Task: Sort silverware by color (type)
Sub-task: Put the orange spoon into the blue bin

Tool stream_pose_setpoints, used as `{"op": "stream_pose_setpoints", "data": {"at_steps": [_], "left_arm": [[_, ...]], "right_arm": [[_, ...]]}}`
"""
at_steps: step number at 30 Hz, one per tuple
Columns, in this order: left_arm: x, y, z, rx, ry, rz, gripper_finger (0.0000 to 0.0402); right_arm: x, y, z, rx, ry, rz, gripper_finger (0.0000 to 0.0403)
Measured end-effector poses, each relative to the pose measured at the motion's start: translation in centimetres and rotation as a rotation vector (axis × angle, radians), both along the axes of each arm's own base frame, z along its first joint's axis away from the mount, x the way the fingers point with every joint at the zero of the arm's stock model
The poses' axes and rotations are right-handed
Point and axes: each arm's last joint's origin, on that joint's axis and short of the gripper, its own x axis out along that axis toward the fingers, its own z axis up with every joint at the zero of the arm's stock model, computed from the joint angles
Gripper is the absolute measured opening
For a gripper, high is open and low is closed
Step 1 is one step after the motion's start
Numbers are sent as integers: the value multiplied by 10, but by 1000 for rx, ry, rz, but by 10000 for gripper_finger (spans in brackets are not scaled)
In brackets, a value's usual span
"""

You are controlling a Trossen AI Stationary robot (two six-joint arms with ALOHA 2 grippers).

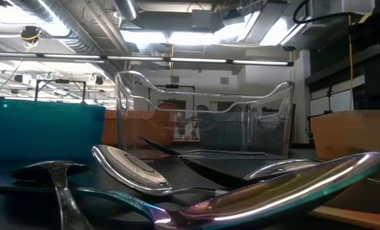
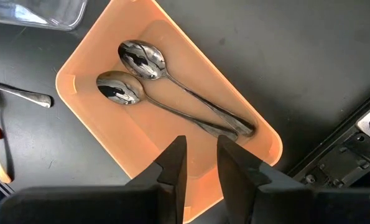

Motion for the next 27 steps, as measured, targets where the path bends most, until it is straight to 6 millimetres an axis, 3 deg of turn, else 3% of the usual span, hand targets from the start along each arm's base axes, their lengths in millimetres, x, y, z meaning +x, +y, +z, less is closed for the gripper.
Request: {"op": "stream_pose_setpoints", "data": {"at_steps": [15,27], "left_arm": [[2,-4,-21,42,65,-4,123],[1,-4,-22,47,69,-4,71]], "right_arm": [[0,0,0,0,0,0,76],[0,0,0,1,1,0,76]]}}
